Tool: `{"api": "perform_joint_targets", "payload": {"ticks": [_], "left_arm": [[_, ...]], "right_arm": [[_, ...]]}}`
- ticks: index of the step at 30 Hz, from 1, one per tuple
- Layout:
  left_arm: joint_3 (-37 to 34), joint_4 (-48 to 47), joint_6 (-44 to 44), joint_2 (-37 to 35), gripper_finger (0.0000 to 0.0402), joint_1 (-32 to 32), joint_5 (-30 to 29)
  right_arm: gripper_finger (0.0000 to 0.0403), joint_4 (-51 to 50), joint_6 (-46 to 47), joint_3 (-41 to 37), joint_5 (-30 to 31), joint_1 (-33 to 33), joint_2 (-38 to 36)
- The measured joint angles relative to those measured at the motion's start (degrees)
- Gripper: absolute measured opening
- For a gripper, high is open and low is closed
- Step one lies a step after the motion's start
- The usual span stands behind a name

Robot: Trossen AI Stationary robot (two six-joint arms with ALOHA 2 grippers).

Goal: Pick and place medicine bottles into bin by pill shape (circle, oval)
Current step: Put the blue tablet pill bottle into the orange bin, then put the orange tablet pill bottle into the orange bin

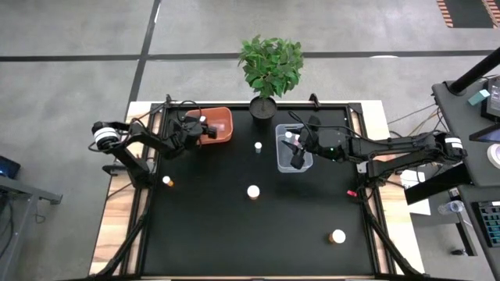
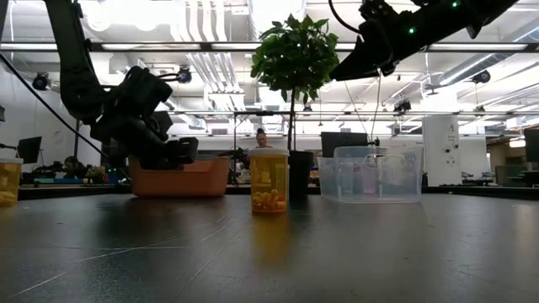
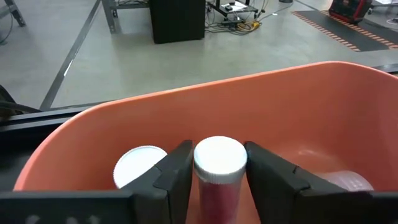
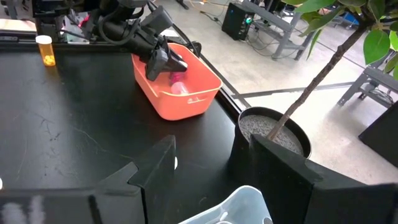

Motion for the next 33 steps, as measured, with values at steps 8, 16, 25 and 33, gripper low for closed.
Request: {"api": "perform_joint_targets", "payload": {"ticks": [8,16,25,33], "left_arm": [[0.00,0.07,0.04,-0.02,0.0166,-0.02,-0.02],[-0.02,0.26,0.13,-0.42,0.0191,-0.04,0.02],[-0.04,0.00,4.66,-5.56,0.0193,-0.90,2.24],[-0.07,-0.81,9.39,-14.40,0.0193,-3.76,3.34]], "right_arm": [[0.0199,-0.02,-0.07,0.00,0.00,0.00,0.00],[0.0199,-0.04,0.03,0.00,0.00,0.00,0.00],[0.0199,-0.07,0.46,0.00,0.02,0.00,0.00],[0.0199,-0.63,0.51,0.00,0.02,0.00,0.00]]}}
